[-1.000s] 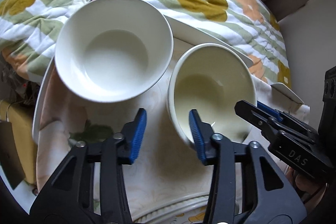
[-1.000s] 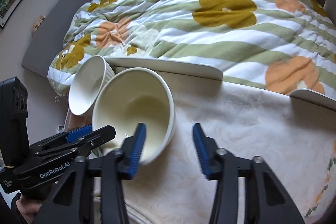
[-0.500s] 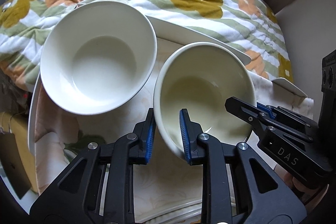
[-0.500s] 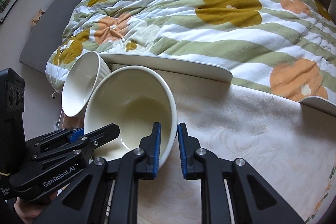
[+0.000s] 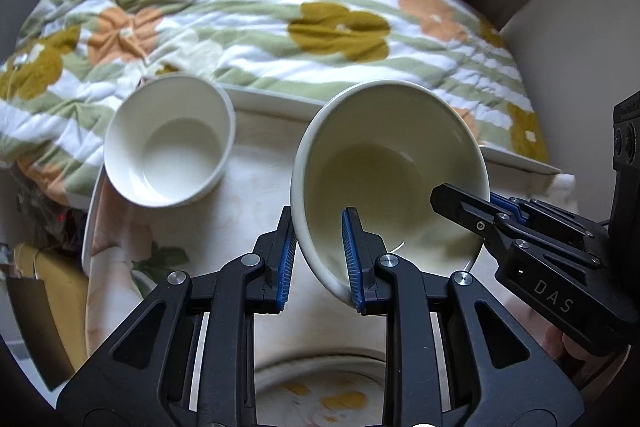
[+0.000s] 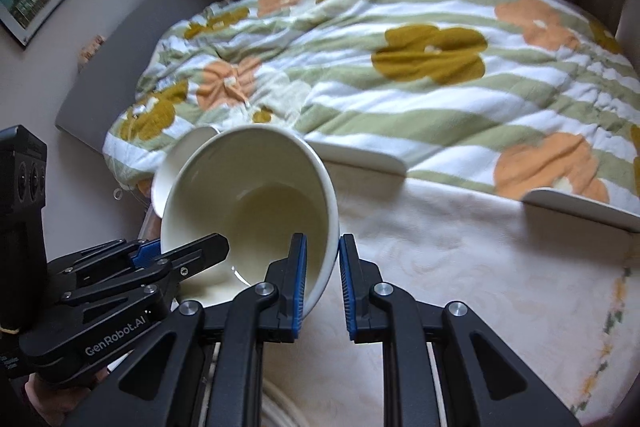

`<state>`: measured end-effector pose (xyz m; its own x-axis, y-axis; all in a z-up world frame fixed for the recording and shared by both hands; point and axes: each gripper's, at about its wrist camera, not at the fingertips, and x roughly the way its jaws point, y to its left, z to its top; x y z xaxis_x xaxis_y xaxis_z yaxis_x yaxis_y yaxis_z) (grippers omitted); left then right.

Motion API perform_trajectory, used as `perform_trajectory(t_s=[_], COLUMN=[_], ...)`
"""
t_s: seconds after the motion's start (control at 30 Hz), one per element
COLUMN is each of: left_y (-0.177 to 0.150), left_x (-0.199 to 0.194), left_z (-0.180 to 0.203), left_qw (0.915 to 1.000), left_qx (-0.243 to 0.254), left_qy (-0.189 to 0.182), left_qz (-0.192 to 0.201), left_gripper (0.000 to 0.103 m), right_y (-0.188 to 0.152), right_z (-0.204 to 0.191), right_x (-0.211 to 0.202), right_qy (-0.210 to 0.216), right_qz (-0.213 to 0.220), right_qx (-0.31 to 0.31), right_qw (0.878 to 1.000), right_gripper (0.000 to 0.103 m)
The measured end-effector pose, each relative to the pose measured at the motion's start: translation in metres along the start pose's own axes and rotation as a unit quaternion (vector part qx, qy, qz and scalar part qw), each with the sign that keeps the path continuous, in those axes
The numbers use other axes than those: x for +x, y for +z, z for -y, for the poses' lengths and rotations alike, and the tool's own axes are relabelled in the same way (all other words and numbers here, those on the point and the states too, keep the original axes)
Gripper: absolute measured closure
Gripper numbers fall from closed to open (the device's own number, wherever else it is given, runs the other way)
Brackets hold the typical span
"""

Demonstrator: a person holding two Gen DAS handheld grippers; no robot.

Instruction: Organize plates and bowls

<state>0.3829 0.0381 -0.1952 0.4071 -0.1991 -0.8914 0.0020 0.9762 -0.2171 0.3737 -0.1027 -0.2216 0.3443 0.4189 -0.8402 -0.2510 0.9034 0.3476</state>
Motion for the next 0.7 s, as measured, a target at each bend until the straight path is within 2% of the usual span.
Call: perform_trajectory(t_s=[0.3,0.53,0.7], left_y=[-0.04,-0.085,-0.117], left_x=[-0.057,-0.067,-0.057], left_z=[0.089,0.161,0.208], left_qw=[0.9987,0.9961,0.9934], left_qx=[0.03,0.065,0.09], left_qy=[-0.026,-0.054,-0.072], left_qz=[0.033,0.025,-0.001], left_gripper=[0.083,0.083,0.083], right_y=[-0.041,-0.094,-0.133], right_z=[0.028,0.07,0.102], right_x=[-0.104,-0.162,-0.19], right_qy=[-0.014,-0.036,-0.056], right_qz=[0.048,0.066,0.063], right_qx=[0.0,0.025,0.049], right_qw=[0.999,0.997,0.995], right_gripper=[0.088,0.088,0.088])
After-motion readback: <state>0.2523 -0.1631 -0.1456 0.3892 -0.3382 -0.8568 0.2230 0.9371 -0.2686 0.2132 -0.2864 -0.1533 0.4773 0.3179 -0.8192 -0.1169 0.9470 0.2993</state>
